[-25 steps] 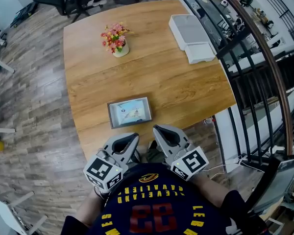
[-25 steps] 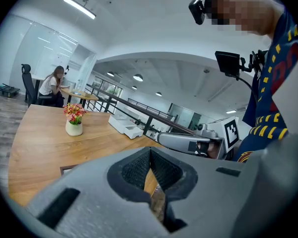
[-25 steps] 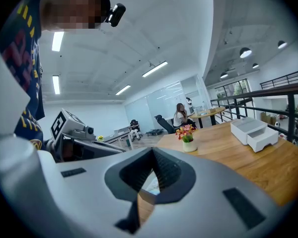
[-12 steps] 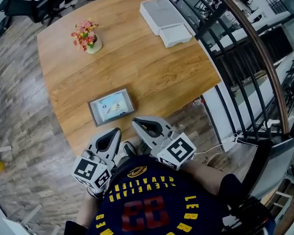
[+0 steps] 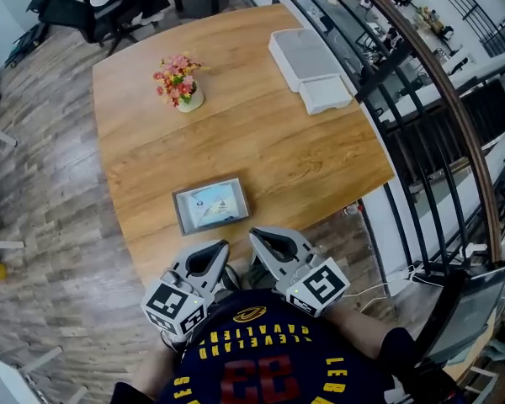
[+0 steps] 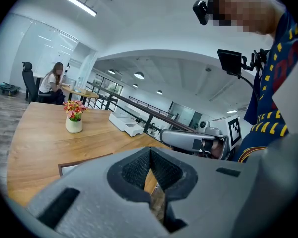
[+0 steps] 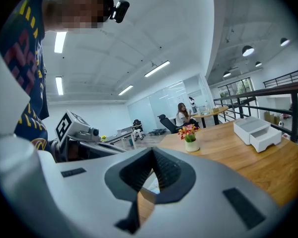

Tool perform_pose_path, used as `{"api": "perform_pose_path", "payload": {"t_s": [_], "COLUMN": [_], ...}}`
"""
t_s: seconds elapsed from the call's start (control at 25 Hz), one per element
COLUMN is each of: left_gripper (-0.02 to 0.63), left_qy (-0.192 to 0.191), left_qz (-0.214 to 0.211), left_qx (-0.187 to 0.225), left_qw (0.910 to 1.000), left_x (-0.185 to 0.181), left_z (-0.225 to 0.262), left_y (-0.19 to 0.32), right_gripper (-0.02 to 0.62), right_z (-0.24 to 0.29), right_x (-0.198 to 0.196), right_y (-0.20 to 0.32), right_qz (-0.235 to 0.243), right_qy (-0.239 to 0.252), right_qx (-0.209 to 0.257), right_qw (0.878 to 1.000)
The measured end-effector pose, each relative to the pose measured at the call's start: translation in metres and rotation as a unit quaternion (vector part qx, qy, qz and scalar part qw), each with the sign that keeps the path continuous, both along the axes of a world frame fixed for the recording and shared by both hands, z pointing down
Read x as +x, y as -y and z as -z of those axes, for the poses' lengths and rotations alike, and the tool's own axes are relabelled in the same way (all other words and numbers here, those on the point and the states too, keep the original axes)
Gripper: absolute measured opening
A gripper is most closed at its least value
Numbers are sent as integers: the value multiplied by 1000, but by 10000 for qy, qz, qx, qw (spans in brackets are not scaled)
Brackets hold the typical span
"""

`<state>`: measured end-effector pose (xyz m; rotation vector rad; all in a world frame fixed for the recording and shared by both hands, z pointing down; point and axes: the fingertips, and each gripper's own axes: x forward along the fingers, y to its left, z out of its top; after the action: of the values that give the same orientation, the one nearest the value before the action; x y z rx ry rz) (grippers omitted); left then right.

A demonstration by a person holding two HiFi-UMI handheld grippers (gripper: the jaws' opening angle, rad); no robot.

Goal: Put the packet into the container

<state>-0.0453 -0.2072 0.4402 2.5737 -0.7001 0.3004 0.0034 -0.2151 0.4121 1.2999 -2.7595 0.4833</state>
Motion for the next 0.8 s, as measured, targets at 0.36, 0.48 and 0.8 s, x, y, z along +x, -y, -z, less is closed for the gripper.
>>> {"api": "perform_pose_path", "payload": {"t_s": [0.36,0.48,0.8], "left_gripper": [8,8,8], "left_qy": [10,4,14], "left_qz": [8,-2,5], "left_qx": [-8,19,15], "left_qw": [10000,10000,10000], "left_x": [1,2,2], "left_z": [-4,-3,-5], "left_y": [2,3,4], "right_gripper": [11,11,11], "right_z": [0,1,2], "right_x": [2,4,3], "right_y": [2,3,2], "right_qz": [19,8,52], "right_qy": [22,4,-54], "right_qx": [36,52,92], "right_qw": [10000,10000,9999]}}
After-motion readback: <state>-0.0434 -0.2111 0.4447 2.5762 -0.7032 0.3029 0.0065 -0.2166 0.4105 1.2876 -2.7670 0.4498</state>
